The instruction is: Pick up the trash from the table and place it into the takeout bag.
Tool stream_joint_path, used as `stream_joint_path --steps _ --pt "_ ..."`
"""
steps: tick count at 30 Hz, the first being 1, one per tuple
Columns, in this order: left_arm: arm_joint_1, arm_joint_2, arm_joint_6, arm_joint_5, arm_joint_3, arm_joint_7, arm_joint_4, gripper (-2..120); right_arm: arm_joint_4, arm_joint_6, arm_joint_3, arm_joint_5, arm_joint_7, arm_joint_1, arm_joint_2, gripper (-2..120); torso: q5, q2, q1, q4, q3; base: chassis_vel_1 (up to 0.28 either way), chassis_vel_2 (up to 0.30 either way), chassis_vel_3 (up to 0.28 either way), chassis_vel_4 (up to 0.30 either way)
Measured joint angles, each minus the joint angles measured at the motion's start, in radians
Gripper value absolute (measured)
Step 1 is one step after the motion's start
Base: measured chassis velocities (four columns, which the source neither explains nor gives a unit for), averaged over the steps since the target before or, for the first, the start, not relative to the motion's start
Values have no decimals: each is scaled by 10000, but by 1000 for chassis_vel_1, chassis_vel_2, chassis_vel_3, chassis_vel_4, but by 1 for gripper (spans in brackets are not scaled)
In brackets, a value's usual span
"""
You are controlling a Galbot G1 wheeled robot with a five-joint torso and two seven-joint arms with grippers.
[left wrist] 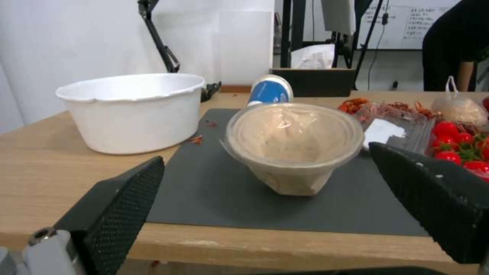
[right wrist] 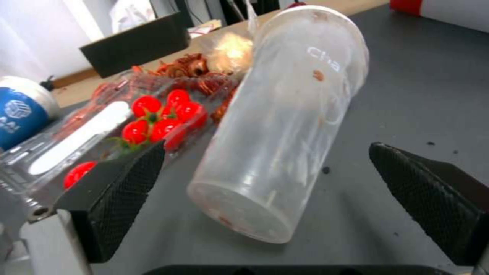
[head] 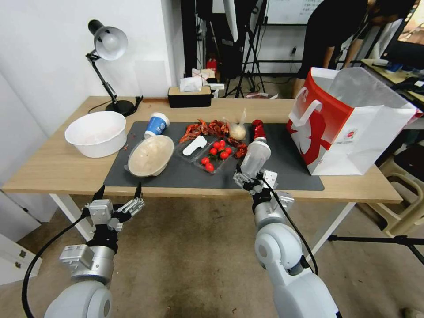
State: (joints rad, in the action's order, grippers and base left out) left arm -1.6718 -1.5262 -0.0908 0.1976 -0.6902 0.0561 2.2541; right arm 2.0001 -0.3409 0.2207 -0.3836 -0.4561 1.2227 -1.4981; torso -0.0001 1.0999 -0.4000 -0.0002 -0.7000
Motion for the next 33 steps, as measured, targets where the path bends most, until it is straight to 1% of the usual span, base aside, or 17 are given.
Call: stream_joint_path --steps 15,22,23,25,27,29,30,31,32,33 --pt "55 60 165 2 19 -3 -297 100 -604 -228 -151 253 -308 -477 -247 100 0 0 0 2 0 0 0 0 0" --pt "151 99 204 6 31 -19 -440 100 -805 -464 -276 311 -508 -744 -423 96 0 0 0 2 0 0 0 0 0" --pt "160 100 206 7 32 -21 -466 100 -826 -500 -271 316 -534 -762 -427 95 0 0 0 2 1 0 0 0 0" --pt "184 100 240 9 33 -26 -559 100 -869 -583 -233 338 -576 -781 -425 85 1 1 0 3 1 0 0 0 0" --pt "190 101 247 8 33 -28 -577 100 -877 -592 -228 339 -582 -784 -425 84 0 1 0 2 1 0 0 0 0" --pt "200 107 273 9 32 -33 -633 100 -921 -616 -201 352 -612 -789 -425 75 0 1 -1 2 1 0 0 0 0" --pt "200 107 273 9 32 -33 -633 100 -921 -616 -201 352 -612 -789 -425 75 0 1 -1 2 1 0 0 0 0" --pt "202 108 281 9 31 -34 -646 100 -925 -620 -197 359 -616 -788 -425 72 0 2 0 2 1 0 0 0 0" --pt "203 108 308 9 29 -36 -678 100 -929 -630 -187 378 -623 -764 -424 65 0 1 -1 2 1 0 0 0 0" --pt "203 108 308 9 29 -36 -678 100 -929 -630 -187 378 -623 -764 -424 65 0 1 -1 2 1 0 0 0 0"
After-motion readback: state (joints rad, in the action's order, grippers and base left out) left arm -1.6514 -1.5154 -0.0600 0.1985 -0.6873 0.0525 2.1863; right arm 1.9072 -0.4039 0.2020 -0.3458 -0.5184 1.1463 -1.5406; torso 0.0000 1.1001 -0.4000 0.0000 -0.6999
